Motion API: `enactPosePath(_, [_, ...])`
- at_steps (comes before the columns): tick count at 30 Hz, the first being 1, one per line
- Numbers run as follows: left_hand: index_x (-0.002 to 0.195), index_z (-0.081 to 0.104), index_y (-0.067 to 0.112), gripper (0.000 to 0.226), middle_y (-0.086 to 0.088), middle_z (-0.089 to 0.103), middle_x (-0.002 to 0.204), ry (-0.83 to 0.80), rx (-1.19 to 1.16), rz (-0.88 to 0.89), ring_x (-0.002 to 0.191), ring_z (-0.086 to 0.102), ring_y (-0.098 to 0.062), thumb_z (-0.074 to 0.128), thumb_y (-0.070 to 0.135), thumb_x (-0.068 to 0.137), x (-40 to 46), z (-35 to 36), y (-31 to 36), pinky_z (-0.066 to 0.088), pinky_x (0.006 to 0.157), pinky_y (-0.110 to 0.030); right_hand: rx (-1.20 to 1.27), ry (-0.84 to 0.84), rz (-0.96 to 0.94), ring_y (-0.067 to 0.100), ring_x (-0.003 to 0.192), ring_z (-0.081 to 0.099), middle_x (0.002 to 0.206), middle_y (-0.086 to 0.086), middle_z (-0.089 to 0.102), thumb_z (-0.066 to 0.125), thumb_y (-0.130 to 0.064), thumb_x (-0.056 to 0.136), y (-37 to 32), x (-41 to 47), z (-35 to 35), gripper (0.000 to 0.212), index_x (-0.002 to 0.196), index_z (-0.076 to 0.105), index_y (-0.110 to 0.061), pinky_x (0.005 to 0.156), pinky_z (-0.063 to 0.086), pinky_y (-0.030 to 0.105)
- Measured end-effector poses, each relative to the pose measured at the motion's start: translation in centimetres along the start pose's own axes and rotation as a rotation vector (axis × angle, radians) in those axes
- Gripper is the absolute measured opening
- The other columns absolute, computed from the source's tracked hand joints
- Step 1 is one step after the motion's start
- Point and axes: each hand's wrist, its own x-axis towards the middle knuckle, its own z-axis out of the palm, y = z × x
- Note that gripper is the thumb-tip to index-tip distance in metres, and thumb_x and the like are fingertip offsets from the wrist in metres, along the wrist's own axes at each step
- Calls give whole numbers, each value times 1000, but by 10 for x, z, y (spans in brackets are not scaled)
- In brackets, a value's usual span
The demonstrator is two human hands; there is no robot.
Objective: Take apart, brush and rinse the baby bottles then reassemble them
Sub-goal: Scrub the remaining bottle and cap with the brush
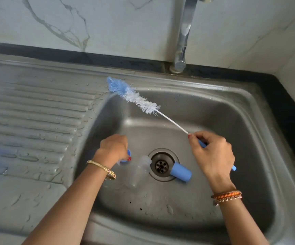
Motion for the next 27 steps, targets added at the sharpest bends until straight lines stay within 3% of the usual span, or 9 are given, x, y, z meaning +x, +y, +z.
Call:
enactPosePath(4, [112,61,10,46,-5,62,114,-102,174,-19,106,60,-23,74,35,77,0,9,7,48,84,-31,-9,-20,-2,27,79,61,76,3,68,60,-33,86,0,1,-3,19,82,71,-19,62,41,29])
enactPosePath(9, [103,63,8,31,-2,59,76,-285,306,-29,96,66,-22,71,29,81,4,20,10,51,84,-28,-20,-35,-18,27,76,62,74,3,68,59,-34,86,1,2,-5,20,82,71,-19,63,46,32])
enactPosePath(11, [82,57,13,25,-4,64,88,-326,344,-14,101,65,-22,72,31,79,6,24,7,51,86,-30,-15,-39,-25,28,78,62,75,3,68,59,-34,86,0,3,-5,20,82,71,-20,65,47,34])
enactPosePath(13, [85,55,13,27,-7,65,99,-340,354,-4,101,65,-23,71,33,80,8,26,8,51,84,-31,-15,-41,-20,29,81,62,79,4,69,59,-35,86,0,3,-4,19,83,71,-20,68,48,36])
enactPosePath(16, [112,56,4,36,-4,59,79,-288,255,-34,68,64,-19,68,23,84,6,22,13,51,69,-27,-12,-52,-10,29,84,62,83,4,70,59,-35,86,-1,3,-4,19,85,71,-20,71,49,37])
enactPosePath(17, [113,56,2,35,-6,61,83,-245,250,-25,62,59,-20,67,19,85,6,20,14,50,68,-27,-11,-53,-8,29,84,62,84,4,70,59,-36,86,-1,4,-5,20,85,71,-21,71,49,37])
enactPosePath(19, [112,57,0,31,-13,64,105,-125,258,2,75,61,-27,65,15,86,5,15,17,49,76,-29,-10,-40,4,28,83,62,83,4,70,58,-36,86,-3,3,-7,20,84,71,-21,68,47,34])
enactPosePath(22, [109,59,5,27,-16,60,114,109,150,70,104,59,-32,62,18,86,4,12,21,46,82,-32,-20,-2,13,28,77,61,77,4,68,56,-35,86,-4,3,-9,22,80,70,-19,61,40,29])
enactPosePath(27, [108,58,19,25,2,60,112,179,-126,478,92,55,-15,63,28,86,-6,25,44,41,79,-24,31,-13,48,26,72,57,72,4,65,54,-37,87,-9,2,-11,26,77,68,-18,59,32,27])
